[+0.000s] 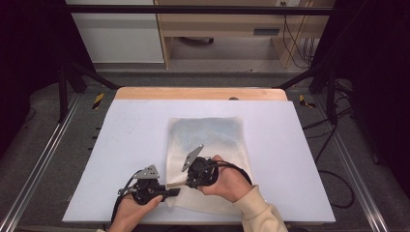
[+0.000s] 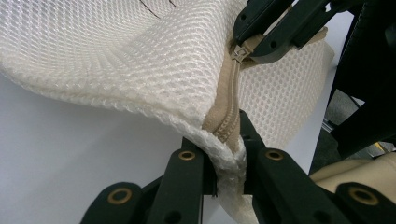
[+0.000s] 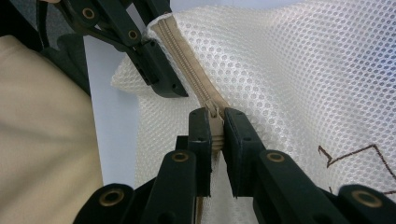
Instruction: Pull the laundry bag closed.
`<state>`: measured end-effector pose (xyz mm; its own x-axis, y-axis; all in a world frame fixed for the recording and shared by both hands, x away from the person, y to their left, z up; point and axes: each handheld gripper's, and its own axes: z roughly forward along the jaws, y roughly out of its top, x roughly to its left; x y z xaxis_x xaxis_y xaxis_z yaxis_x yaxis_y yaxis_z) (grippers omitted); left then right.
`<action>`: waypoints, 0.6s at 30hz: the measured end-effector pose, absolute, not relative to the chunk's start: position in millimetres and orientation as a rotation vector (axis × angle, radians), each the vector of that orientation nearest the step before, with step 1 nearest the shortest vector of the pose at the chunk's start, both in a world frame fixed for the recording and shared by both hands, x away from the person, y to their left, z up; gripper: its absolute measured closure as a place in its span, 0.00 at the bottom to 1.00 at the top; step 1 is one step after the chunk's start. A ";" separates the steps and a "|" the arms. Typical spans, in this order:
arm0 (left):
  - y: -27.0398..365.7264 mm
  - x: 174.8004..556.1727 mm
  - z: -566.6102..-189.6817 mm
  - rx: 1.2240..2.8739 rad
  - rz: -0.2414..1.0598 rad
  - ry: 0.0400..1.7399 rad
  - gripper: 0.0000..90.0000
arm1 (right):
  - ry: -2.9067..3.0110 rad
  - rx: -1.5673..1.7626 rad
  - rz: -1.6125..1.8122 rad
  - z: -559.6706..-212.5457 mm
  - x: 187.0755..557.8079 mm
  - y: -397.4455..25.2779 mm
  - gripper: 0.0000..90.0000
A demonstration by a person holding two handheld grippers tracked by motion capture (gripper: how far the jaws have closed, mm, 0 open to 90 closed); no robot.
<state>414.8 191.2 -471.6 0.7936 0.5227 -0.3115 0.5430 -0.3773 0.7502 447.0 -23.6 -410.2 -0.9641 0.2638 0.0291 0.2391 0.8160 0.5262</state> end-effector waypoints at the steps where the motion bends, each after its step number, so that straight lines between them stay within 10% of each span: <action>1: 191.1 414.7 -471.6 2.047 -0.028 0.790 0.93 | 2.948 0.415 0.850 -410.2 446.3 -23.6 0.91; 18: 192.8 414.8 -470.3 2.046 -0.022 0.787 0.93 | 2.938 0.450 0.856 -413.1 442.3 -33.1 0.91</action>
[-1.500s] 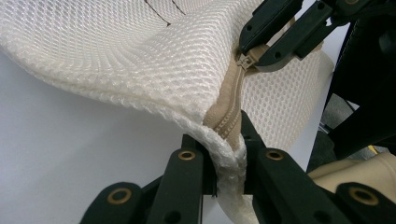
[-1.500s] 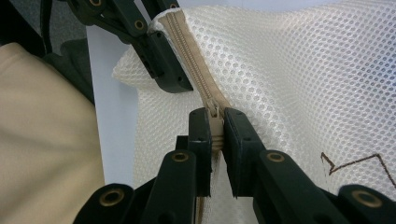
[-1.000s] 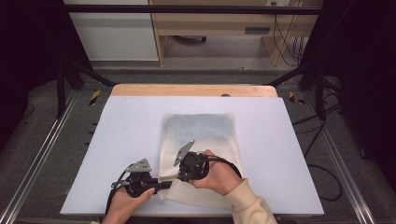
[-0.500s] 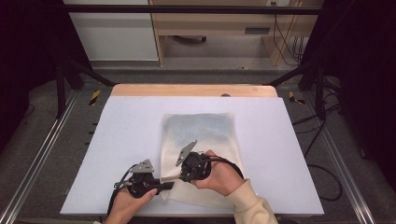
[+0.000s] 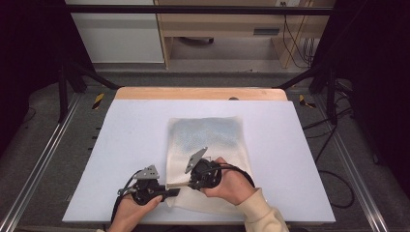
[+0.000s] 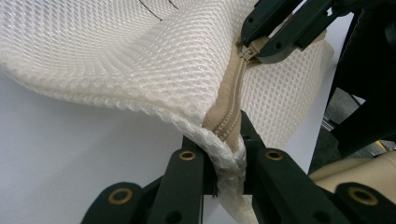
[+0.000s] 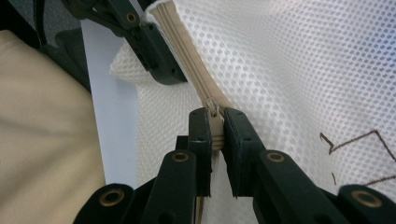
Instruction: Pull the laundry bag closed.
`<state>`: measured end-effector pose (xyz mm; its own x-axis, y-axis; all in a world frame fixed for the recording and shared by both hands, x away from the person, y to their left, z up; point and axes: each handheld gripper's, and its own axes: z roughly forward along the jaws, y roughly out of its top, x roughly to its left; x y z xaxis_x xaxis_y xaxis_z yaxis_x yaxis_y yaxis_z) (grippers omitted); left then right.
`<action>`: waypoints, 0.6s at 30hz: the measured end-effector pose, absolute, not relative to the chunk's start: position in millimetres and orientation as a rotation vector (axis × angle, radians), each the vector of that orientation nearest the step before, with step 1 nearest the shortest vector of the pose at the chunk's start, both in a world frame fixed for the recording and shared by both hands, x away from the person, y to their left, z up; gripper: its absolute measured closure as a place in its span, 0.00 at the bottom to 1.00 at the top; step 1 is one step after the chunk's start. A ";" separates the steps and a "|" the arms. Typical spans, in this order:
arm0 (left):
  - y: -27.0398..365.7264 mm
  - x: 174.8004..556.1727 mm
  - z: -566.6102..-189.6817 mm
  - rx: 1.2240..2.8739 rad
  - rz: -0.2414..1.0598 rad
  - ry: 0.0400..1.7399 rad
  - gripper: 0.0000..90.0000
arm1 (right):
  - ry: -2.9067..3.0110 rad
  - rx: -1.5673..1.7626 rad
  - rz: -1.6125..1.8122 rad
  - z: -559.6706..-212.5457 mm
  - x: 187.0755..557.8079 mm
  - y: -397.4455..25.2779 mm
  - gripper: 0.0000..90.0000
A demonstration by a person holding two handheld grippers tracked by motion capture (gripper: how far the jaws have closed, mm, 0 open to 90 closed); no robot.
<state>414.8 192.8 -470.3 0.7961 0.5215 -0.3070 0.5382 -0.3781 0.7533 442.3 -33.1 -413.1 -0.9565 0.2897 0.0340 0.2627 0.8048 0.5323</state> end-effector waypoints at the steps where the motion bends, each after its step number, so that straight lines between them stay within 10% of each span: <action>1: 192.7 414.7 -470.3 2.046 -0.022 0.786 0.93 | 2.940 0.454 0.850 -413.0 442.7 -35.2 0.91; 18: 191.5 414.0 -470.3 2.051 -0.031 0.777 0.93 | 2.903 0.541 0.868 -413.1 438.7 -64.1 0.91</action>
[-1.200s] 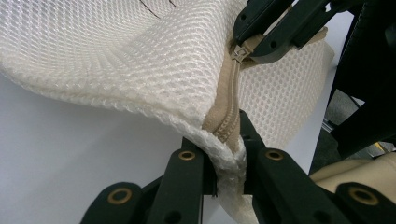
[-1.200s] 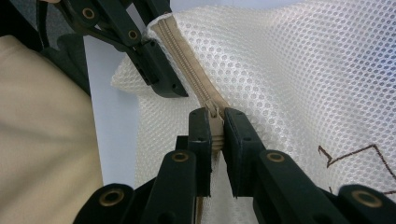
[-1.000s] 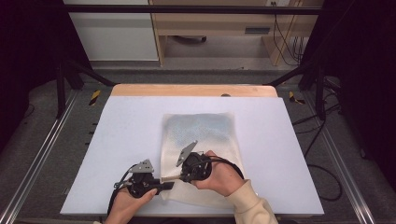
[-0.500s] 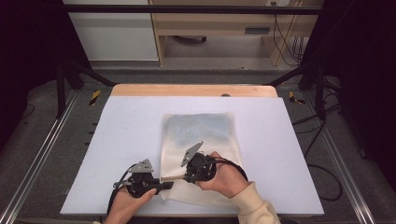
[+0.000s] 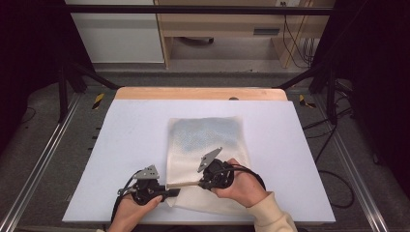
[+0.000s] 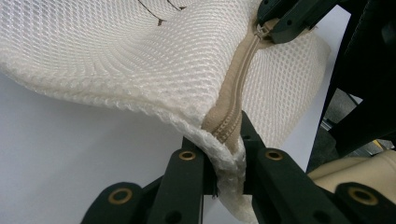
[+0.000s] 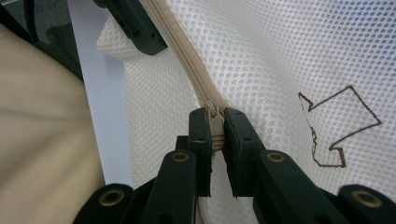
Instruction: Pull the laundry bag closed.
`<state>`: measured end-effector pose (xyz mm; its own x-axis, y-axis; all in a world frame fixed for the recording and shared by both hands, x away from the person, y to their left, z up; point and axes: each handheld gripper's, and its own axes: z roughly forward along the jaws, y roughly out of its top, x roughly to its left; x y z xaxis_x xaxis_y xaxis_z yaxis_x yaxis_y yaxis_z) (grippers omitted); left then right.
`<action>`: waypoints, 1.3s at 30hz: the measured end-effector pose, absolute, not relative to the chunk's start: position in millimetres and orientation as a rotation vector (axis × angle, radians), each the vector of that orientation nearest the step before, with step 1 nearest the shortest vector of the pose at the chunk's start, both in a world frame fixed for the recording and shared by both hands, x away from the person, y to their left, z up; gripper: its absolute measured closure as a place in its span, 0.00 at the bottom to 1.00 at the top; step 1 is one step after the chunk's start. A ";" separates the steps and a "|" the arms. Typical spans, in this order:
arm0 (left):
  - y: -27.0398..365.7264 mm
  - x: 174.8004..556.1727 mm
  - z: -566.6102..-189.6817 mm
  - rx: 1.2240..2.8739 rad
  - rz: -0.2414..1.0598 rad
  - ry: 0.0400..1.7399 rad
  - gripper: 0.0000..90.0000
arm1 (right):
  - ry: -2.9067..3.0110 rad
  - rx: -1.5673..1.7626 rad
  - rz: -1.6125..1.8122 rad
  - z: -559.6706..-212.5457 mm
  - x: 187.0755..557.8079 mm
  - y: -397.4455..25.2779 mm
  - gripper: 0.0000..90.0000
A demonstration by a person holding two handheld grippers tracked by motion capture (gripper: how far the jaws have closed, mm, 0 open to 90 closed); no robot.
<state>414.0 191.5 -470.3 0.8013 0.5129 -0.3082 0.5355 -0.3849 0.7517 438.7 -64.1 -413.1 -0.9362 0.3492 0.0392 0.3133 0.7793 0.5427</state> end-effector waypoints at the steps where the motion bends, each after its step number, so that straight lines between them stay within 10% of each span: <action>1: 191.3 414.0 -470.4 2.052 -0.031 0.775 0.93 | 2.900 0.551 0.871 -413.1 437.9 -65.3 0.91; 39: 187.5 412.5 -473.2 2.067 -0.030 0.769 0.93 | 2.849 0.609 0.912 -417.4 428.2 -93.6 0.91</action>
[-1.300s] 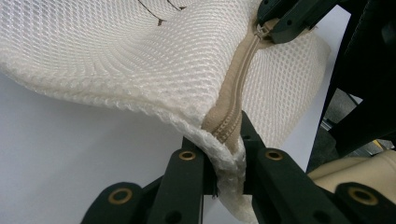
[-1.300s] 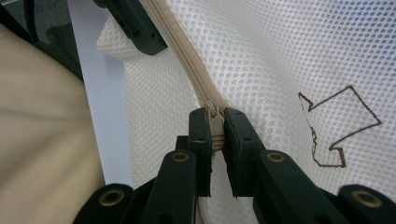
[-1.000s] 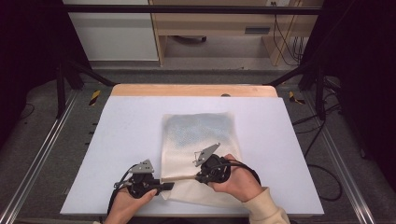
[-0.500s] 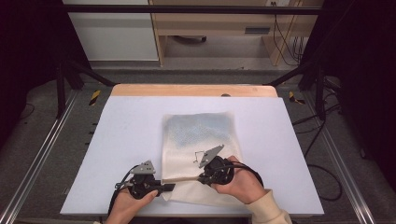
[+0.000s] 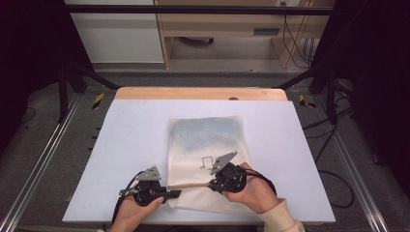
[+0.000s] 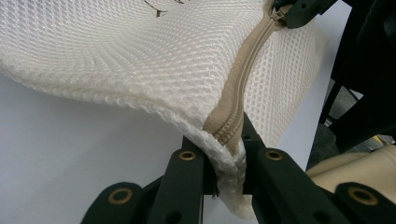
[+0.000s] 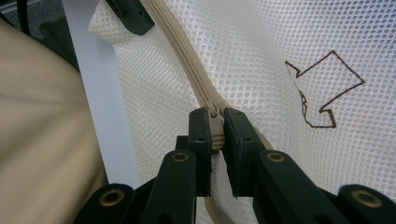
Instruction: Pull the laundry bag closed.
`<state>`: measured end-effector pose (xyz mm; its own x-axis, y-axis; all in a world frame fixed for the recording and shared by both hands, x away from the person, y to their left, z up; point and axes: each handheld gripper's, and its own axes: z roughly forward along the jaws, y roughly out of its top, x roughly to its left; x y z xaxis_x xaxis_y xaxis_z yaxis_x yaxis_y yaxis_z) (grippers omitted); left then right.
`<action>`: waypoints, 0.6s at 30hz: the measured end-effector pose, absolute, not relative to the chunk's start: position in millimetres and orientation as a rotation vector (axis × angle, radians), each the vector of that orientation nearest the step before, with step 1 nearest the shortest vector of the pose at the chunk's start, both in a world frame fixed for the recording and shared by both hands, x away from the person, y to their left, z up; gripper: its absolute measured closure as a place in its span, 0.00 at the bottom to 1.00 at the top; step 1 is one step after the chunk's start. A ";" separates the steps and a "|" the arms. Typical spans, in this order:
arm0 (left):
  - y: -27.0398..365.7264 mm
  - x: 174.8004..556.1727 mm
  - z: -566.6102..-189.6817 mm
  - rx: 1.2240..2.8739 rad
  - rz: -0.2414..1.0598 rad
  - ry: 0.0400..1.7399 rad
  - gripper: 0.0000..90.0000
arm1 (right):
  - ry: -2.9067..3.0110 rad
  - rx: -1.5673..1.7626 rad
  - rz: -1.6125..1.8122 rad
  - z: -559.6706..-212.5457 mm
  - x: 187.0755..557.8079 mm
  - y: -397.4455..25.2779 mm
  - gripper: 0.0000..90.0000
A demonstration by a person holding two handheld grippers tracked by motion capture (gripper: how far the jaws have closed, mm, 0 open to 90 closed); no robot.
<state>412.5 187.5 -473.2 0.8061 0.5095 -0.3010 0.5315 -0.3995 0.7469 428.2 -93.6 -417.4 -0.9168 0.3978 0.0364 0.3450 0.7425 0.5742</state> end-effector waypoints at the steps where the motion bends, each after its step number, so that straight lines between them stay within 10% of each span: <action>1: 187.7 412.6 -473.3 2.067 -0.027 0.770 0.93 | 2.846 0.607 0.915 -417.5 428.0 -93.9 0.91; 18: 188.5 412.4 -471.9 2.064 -0.025 0.764 0.93 | 2.818 0.636 0.910 -415.8 424.3 -105.9 0.91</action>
